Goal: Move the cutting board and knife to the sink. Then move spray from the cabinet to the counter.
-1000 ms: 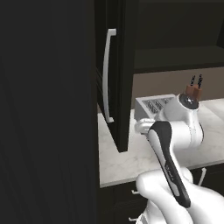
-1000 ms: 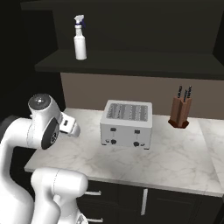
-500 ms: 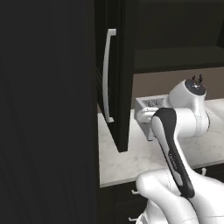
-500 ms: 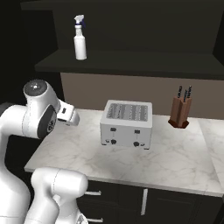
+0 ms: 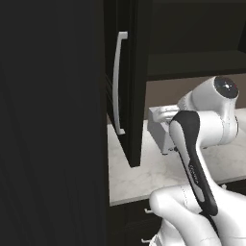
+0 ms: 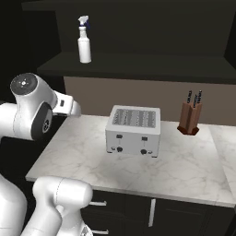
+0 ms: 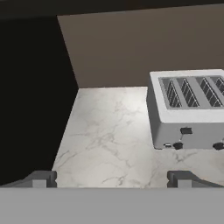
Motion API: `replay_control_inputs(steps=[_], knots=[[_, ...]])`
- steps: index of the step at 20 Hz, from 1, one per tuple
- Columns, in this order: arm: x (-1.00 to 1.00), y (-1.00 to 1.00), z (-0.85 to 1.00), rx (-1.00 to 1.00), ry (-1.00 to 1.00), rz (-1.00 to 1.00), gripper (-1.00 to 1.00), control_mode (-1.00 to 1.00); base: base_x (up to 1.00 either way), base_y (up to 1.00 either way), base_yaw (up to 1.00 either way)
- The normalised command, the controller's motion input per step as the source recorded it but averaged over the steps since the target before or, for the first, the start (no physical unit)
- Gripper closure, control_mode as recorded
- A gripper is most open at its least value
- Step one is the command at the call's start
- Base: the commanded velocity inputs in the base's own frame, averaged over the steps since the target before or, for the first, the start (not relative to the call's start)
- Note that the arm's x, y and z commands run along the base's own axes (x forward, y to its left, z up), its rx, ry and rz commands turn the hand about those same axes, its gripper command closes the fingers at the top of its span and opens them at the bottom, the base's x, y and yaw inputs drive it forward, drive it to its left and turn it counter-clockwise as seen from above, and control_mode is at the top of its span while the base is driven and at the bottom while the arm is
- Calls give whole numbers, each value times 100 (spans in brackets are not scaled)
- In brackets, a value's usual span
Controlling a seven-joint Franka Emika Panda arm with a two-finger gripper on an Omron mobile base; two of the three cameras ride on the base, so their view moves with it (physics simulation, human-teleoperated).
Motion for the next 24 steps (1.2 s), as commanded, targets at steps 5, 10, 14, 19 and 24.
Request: replay_control_inputs(steps=[5,10,14,19,24], knots=[[0,0,52,-5,-16,0,-100,-100,0,0,0],[0,0,46,-4,-16,0,-100,-100,0,0,0],[0,0,49,-1,-9,0,-100,-100,0,0,0],[1,0,49,0,-1,0,-100,-100,0,0,0],[0,0,54,4,0,0,-100,-100,0,0,0]])
